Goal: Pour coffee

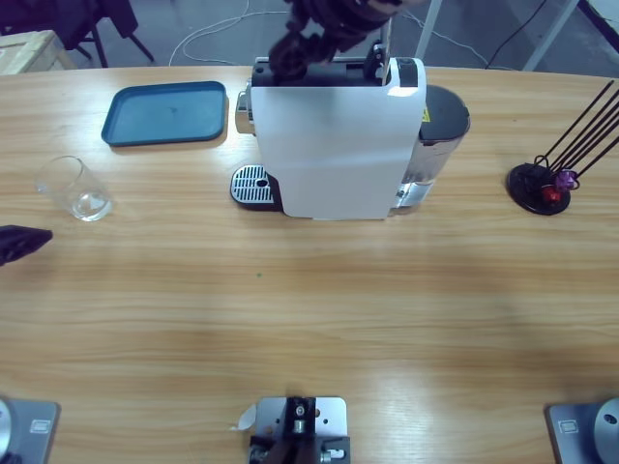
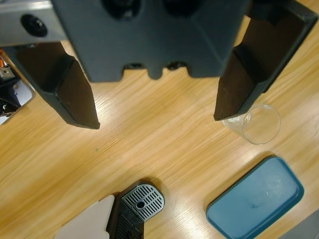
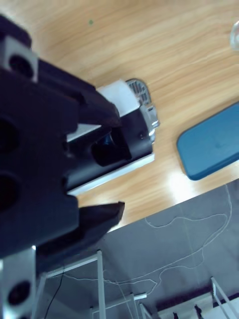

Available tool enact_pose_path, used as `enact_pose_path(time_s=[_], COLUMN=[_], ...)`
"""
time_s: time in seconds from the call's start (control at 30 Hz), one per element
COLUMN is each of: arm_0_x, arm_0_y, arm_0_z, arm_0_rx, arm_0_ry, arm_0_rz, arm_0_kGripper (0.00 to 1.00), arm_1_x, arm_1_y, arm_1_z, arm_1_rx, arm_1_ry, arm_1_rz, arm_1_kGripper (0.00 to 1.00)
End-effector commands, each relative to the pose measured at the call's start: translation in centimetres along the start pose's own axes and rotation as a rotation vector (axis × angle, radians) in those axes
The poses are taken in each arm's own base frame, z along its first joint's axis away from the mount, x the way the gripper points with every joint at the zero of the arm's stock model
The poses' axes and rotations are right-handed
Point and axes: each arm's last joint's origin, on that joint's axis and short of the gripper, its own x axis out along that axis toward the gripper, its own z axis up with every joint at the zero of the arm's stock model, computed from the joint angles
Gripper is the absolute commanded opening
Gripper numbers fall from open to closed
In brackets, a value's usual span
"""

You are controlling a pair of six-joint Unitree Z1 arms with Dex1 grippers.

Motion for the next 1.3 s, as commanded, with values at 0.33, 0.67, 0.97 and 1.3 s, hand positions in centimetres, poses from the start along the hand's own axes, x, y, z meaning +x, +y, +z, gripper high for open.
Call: enact_pose_path(time_s=[0.33, 0.67, 0.97, 1.3], arm_0_x=[-1.0, -1.5, -1.9, -2.6], arm_0_y=[0.3, 0.5, 0.8, 1.1], arm_0_z=[-0.8, -1.3, -2.6, -3.0], arm_0_rx=[-0.012, -0.015, -0.017, -0.020], arm_0_ry=[-0.022, -0.031, -0.016, -0.026], arm_0_rz=[-0.017, -0.032, -0.024, -0.023], arm_0_kGripper=[1.000, 1.000, 1.000, 1.000], arm_1_x=[-13.0, -7.5, -4.3, 2.0], arm_1_y=[4.7, -3.0, -1.6, 2.4], arm_1_z=[-8.5, -4.6, -2.7, -2.2], arm_1_rx=[0.979, 1.245, 1.250, 1.185], arm_1_ry=[0.085, -0.227, -0.243, -0.179], arm_1_rz=[-0.158, -0.373, -0.188, 0.011], arm_1_kGripper=[0.000, 0.000, 0.000, 0.000])
